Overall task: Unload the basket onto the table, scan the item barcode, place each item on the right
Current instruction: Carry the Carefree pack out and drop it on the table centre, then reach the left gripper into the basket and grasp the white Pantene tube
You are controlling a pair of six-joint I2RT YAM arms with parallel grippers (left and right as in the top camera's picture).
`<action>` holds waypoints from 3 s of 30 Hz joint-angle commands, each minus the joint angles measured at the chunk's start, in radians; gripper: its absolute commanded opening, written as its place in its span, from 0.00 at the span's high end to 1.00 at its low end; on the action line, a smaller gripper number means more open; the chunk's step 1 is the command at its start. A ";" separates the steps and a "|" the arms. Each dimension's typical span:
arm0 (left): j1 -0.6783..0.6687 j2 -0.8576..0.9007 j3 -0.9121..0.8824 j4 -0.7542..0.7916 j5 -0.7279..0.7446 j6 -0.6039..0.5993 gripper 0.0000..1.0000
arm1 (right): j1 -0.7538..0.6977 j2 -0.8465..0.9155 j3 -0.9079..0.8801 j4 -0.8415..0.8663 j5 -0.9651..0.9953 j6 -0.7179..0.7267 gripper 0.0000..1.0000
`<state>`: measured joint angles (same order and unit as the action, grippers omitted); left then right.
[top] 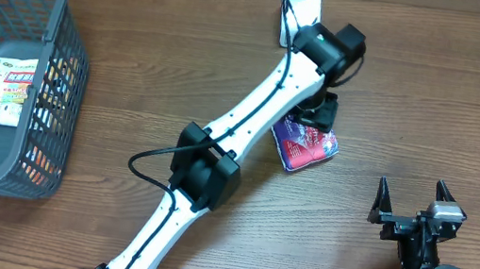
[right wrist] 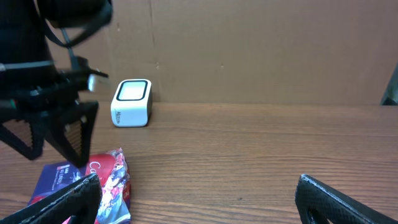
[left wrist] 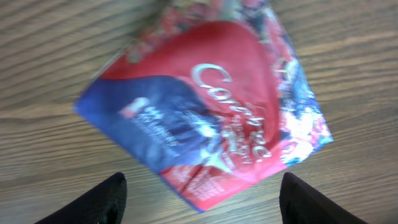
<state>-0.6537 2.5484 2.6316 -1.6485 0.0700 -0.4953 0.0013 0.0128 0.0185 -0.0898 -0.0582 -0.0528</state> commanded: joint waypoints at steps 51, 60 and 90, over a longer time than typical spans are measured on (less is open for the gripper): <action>1.250 -0.378 -0.241 0.025 -0.208 -0.089 0.00 | -0.003 -0.009 -0.010 0.008 0.013 -0.003 0.00; 1.256 -0.249 -0.241 -0.018 -0.211 -0.089 0.00 | -0.003 -0.009 -0.010 0.008 0.013 -0.003 0.00; 1.288 -0.230 -0.489 0.122 -0.253 -0.068 0.00 | -0.003 -0.009 -0.010 0.008 0.013 -0.004 0.00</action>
<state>0.6327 2.3085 2.1803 -1.5459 -0.1642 -0.5747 0.0013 0.0128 0.0185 -0.0898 -0.0586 -0.0528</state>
